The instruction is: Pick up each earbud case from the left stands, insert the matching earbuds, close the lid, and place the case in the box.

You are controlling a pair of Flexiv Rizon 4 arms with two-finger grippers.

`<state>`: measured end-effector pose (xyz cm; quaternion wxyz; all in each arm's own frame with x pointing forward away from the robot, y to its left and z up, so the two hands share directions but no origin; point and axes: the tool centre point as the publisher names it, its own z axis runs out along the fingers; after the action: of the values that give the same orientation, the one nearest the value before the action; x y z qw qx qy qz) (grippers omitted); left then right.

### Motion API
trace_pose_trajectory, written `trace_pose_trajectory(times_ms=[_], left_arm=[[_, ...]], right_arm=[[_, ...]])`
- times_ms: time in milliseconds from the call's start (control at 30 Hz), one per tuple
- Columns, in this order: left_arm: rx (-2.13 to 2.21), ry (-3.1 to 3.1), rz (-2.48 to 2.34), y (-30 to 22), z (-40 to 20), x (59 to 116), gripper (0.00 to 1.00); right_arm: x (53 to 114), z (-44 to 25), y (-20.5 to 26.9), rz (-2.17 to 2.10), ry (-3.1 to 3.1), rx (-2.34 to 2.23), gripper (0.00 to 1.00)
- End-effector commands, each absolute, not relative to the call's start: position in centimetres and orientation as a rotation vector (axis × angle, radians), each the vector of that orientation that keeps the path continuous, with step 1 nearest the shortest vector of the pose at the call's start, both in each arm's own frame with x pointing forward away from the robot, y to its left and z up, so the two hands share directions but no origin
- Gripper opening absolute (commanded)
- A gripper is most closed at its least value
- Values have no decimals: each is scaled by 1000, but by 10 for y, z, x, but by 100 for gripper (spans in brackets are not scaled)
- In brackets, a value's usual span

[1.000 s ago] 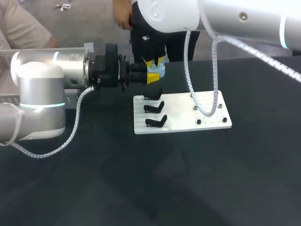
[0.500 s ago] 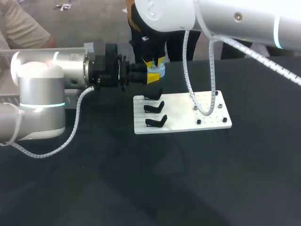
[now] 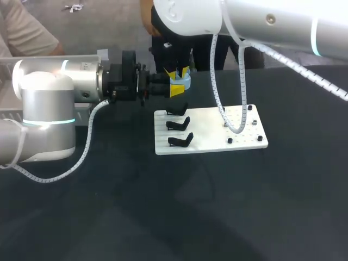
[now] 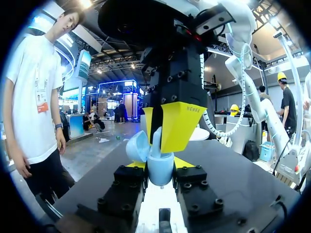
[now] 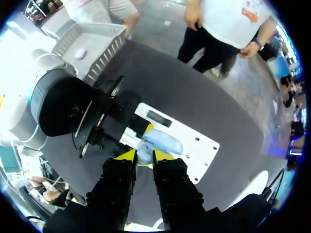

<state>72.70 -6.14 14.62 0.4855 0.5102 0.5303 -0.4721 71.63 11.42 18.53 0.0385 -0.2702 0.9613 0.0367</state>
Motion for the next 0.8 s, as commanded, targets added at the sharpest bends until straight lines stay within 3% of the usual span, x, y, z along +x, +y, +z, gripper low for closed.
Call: trace_pose_trajectory(times_ms=[33, 200, 333, 800], left_arm=[[1236, 1286, -1143, -62, 146, 725, 0], [1236, 1286, -1143, -62, 146, 725, 0], [1236, 1286, -1143, -62, 146, 725, 0], [1236, 1286, -1143, -62, 146, 725, 0]], right_arm=[[719, 185, 116, 115, 2955, -834, 0], [718, 185, 116, 112, 2957, -838, 1], [717, 185, 116, 110, 2957, -842, 16], [714, 183, 119, 74, 2953, -852, 24]])
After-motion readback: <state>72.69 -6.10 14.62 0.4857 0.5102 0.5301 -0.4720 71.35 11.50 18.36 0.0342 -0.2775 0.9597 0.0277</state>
